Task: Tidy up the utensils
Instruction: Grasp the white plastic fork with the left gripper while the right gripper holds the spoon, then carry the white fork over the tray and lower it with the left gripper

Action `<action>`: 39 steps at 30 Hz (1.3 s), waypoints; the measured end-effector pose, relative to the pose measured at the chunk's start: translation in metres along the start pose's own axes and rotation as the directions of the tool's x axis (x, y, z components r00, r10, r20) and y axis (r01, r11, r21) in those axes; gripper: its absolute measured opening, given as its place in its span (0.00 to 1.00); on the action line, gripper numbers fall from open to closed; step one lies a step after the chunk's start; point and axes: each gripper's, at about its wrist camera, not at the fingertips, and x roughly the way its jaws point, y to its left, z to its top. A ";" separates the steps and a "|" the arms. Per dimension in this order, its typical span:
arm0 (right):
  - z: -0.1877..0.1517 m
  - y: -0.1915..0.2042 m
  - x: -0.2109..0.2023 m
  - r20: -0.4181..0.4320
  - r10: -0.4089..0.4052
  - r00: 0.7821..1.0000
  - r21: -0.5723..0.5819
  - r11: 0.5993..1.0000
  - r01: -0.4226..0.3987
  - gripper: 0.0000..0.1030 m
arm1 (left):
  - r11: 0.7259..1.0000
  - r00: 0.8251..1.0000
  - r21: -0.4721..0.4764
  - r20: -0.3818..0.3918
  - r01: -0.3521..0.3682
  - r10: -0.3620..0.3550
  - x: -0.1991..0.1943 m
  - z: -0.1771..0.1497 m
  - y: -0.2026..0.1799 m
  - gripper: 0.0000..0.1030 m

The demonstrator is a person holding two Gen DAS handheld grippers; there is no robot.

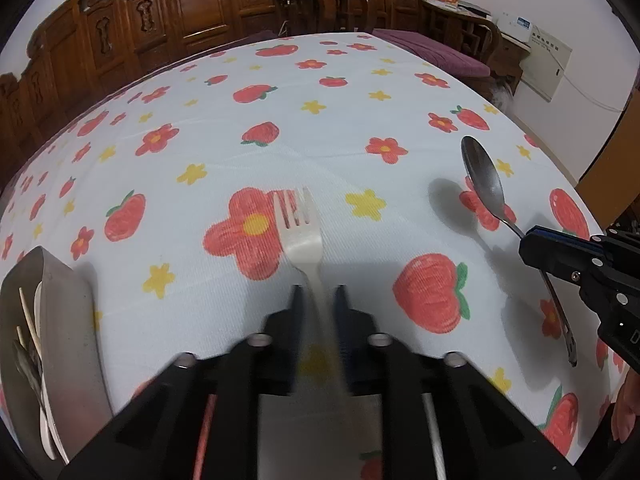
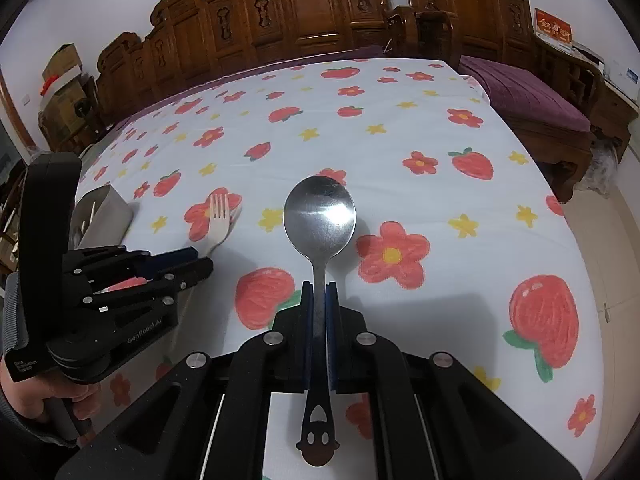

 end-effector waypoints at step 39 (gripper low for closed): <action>-0.007 0.083 -0.039 0.030 0.030 0.999 -0.167 0.986 -0.025 0.07 | 0.998 0.987 -0.046 0.154 -0.033 0.040 -0.131 -0.031 0.050 0.06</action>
